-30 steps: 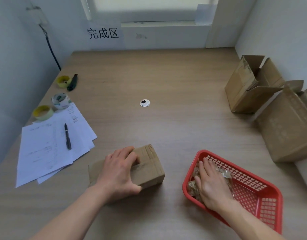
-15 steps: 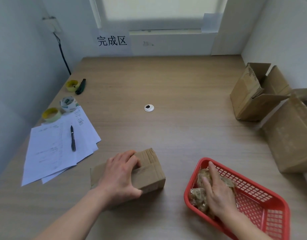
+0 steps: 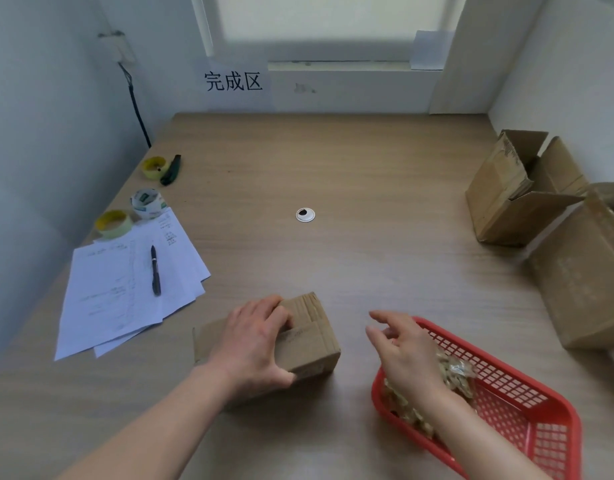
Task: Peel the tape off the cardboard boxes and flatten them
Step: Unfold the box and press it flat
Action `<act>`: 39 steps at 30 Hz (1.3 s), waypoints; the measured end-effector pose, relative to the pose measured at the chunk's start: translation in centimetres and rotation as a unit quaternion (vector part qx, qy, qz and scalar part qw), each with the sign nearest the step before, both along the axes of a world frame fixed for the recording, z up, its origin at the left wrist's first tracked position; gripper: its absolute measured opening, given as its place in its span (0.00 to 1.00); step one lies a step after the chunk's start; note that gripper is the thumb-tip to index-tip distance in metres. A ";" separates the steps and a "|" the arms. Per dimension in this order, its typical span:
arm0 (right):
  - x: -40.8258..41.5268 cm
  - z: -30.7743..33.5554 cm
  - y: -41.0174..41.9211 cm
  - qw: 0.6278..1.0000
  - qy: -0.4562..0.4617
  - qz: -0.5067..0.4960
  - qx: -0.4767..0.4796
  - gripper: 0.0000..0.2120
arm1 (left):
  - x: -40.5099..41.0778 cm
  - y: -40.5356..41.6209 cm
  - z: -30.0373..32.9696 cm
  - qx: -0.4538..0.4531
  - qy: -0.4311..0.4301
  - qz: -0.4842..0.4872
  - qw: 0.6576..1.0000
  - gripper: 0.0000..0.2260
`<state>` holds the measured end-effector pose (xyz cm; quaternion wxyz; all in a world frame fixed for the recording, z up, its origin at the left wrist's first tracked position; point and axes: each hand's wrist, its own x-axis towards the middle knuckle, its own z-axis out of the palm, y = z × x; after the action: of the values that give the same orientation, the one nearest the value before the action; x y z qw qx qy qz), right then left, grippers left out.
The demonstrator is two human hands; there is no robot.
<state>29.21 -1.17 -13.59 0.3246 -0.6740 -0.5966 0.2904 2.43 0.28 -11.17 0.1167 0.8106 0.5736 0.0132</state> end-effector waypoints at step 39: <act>-15.8 2.2 -0.2 0.930 0.284 0.058 -0.225 0.22 | -18.2 -4.3 2.8 -0.240 -0.425 0.294 0.822 0.46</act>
<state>13.46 -1.34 -11.34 0.3035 -0.5827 -0.4366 0.6146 -15.77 -4.01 -8.41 0.5305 0.4641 0.6633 0.2514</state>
